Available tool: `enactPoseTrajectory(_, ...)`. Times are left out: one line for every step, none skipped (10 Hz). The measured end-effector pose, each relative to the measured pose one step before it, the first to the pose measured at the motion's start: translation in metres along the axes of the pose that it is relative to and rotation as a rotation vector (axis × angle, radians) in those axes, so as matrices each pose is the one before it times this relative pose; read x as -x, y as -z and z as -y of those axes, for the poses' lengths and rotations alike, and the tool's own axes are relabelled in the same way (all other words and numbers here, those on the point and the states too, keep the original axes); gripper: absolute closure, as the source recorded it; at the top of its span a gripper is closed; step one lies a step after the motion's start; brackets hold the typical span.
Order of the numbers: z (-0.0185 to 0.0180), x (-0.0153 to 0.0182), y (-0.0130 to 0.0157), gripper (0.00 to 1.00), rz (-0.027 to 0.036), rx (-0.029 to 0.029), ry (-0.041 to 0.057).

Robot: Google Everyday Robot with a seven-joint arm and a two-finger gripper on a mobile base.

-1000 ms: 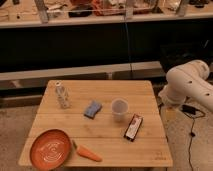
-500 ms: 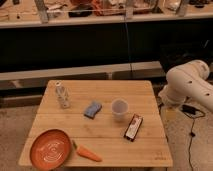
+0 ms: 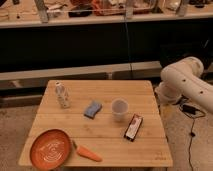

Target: Pick up the ceramic cup

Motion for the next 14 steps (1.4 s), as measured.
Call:
enactPoseTrajectory(0.00376,0.00114,0.00051,0.20,-0.00790,-0.00938,0.01493)
enactPoseTrajectory(0.00378,0.00221,0.00285,0.20,-0.01222,-0.01982,0.02482)
enactPoseTrajectory(0.00222,0.00068,0.00106,0.20,-0.00582,-0.01404,0.01810)
enactPoseTrajectory(0.00606,0.00434,0.00052,0.20,-0.00295,-0.01471,0.02604)
enactPoseTrajectory(0.01069,0.00688,-0.00209,0.20,-0.00386,-0.01927,0.03821)
enactPoseTrajectory(0.00875,0.00602,-0.00108,0.20,-0.00399,-0.01563,0.03256)
enactPoseTrajectory(0.00475,0.00242,-0.00074,0.20,-0.00215,-0.01110,0.02144)
enactPoseTrajectory(0.00235,0.00286,0.00023,0.20,-0.00163,-0.01062,0.02012)
enactPoseTrajectory(0.00244,0.00262,0.00026,0.20,0.00307,-0.01033,0.02610)
enactPoseTrajectory(0.00149,0.00210,-0.00225,0.20,0.00553,-0.00211,0.01910)
enactPoseTrajectory(0.00548,0.00804,-0.00104,0.20,0.00853,-0.00620,0.02580)
enactPoseTrajectory(0.00674,0.01067,-0.00175,0.20,0.01030,-0.00780,0.03470)
enactPoseTrajectory(0.00170,0.00363,-0.00074,0.20,0.00494,-0.00439,0.02139)
enactPoseTrajectory(0.00324,0.00496,-0.00098,0.20,0.00498,-0.00362,0.02045)
